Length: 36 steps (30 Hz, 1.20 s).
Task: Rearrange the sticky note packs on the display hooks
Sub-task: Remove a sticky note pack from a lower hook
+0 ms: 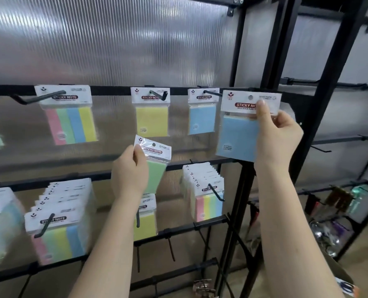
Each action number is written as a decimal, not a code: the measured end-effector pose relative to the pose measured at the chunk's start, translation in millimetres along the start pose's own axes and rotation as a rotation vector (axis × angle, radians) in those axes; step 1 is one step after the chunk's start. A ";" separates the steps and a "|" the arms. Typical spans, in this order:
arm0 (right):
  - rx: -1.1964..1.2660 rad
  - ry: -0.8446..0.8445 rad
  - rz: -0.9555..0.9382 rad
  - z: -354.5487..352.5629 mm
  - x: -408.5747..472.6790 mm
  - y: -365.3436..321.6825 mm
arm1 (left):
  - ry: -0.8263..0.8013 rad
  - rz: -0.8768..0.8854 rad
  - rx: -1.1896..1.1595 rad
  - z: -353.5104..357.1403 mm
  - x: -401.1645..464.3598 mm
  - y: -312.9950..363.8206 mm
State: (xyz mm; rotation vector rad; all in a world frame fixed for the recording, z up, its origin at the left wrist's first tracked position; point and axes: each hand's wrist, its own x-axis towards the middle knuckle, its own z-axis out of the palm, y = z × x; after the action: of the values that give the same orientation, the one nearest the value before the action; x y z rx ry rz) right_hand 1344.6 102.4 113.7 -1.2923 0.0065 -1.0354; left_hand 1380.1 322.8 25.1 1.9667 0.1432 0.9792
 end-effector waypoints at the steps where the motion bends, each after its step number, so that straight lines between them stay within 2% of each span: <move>1: -0.002 -0.008 0.016 -0.5 3.1 0.3 | -0.006 -0.008 0.002 2.9 -2.2 1.0; 10: 0.000 -0.192 0.080 -9.0 23.8 -1.0 | 0.095 -0.095 -0.014 25.6 -30.9 20.7; 14: 0.019 -0.241 0.082 -10.9 27.9 -3.1 | 0.101 -0.080 -0.003 30.0 -37.1 26.4; 26: 0.009 -0.259 0.137 -5.3 28.3 -5.0 | 0.136 -0.060 0.022 23.8 -32.4 26.1; 36: -0.048 -0.296 0.167 26.2 43.8 27.6 | 0.159 -0.042 0.079 19.5 -23.8 14.3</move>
State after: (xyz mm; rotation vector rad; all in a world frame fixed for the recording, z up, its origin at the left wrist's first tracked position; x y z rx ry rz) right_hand 1400.9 92.9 124.1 -1.4530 -0.0854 -0.6993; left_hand 1373.5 290.5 16.9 1.9482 0.3158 1.1173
